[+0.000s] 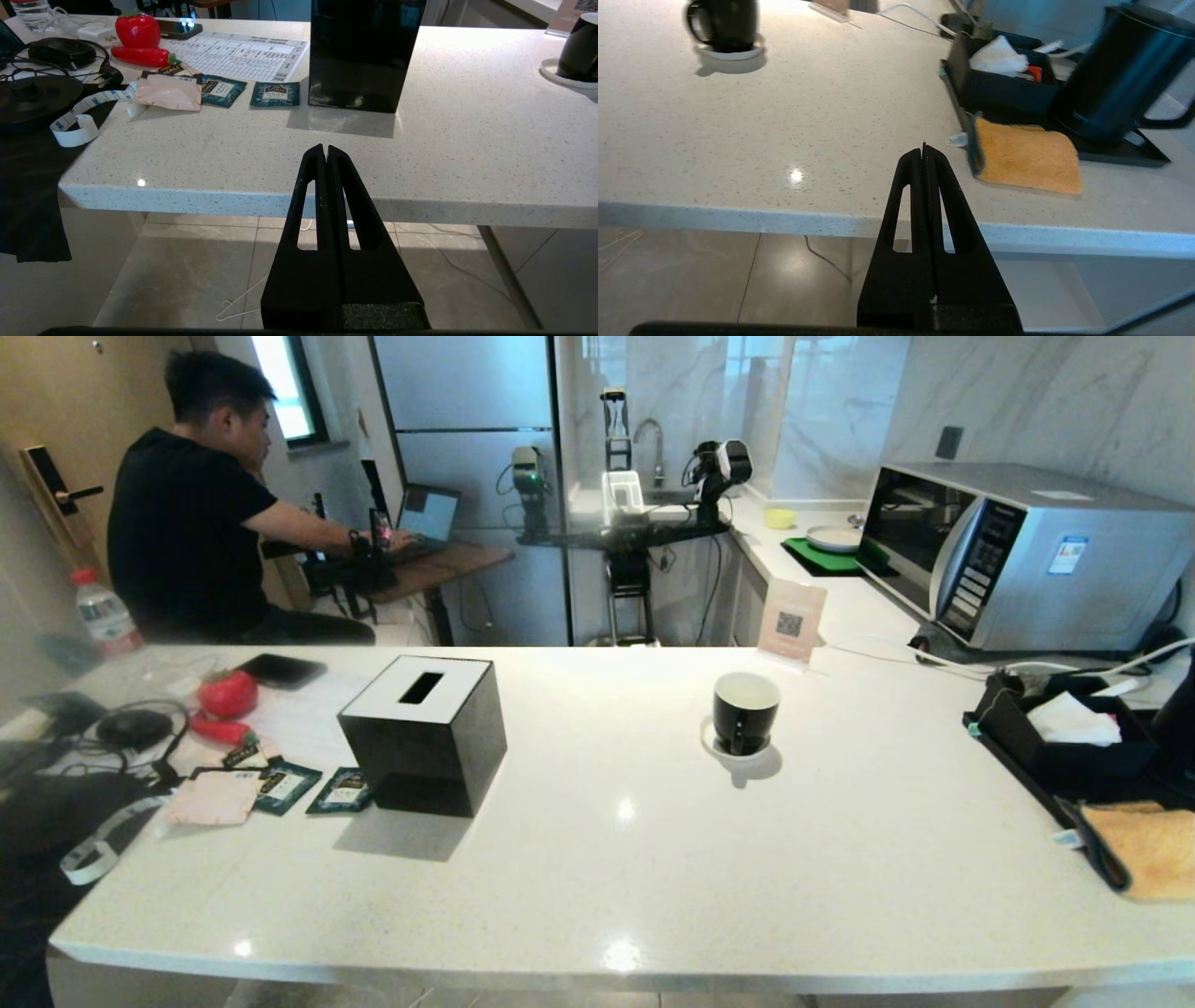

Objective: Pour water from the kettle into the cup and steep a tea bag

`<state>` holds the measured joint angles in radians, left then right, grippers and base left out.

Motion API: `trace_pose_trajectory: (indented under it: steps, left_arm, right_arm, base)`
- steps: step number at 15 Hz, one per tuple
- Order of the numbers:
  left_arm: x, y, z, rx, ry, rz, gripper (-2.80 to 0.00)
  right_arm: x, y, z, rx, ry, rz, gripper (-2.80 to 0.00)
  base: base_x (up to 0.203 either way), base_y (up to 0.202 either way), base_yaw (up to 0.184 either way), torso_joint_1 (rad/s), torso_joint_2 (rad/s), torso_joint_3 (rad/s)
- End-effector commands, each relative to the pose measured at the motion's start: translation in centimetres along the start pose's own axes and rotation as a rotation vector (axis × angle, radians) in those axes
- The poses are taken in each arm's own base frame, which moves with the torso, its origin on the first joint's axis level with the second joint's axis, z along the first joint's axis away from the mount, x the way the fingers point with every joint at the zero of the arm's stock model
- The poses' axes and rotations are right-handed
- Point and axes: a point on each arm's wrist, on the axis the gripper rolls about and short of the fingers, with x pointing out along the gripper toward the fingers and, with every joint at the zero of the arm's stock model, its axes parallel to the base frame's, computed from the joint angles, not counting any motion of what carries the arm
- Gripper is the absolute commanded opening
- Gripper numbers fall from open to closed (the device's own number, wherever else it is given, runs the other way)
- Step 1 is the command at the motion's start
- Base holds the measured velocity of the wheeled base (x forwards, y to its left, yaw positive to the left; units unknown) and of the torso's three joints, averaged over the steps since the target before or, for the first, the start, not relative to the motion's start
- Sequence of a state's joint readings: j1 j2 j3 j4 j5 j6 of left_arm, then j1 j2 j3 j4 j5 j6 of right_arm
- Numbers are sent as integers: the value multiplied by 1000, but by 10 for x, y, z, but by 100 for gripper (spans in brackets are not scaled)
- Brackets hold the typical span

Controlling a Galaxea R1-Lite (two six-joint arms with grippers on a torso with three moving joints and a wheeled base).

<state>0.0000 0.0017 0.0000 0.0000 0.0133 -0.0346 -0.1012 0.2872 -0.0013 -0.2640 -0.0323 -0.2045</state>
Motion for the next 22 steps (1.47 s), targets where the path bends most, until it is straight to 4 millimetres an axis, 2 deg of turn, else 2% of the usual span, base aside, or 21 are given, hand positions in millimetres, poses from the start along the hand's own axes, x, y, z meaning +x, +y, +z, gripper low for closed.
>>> trace_pose_trajectory:
  steps: [1, 4, 7, 11, 22]
  left_arm:
    - [0, 0, 0, -1, 1, 1, -280]
    - [0, 0, 0, -1, 1, 1, -280]
    - [0, 0, 0, -1, 0, 1, -280]
    - [0, 0, 0, -1, 0, 1, -280]
    - [0, 0, 0, -1, 1, 1, -280]
  right_arm:
    - [-6, -1, -4, -1, -36, 42, -280]
    - [-14, -2, -12, 15, -40, -9, -280]
    - [-27, 2, -26, 14, -67, 104, -280]
    - [-26, 4, -31, 82, -43, 146, -280]
    - [-26, 4, -31, 99, -41, 144, -280]
  base:
    - [0, 0, 0, 0, 0, 0]
    - [0, 0, 0, 0, 0, 0]
    - [0, 0, 0, 0, 0, 0]
    - [0, 0, 0, 0, 0, 0]
    - [0, 0, 0, 0, 0, 0]
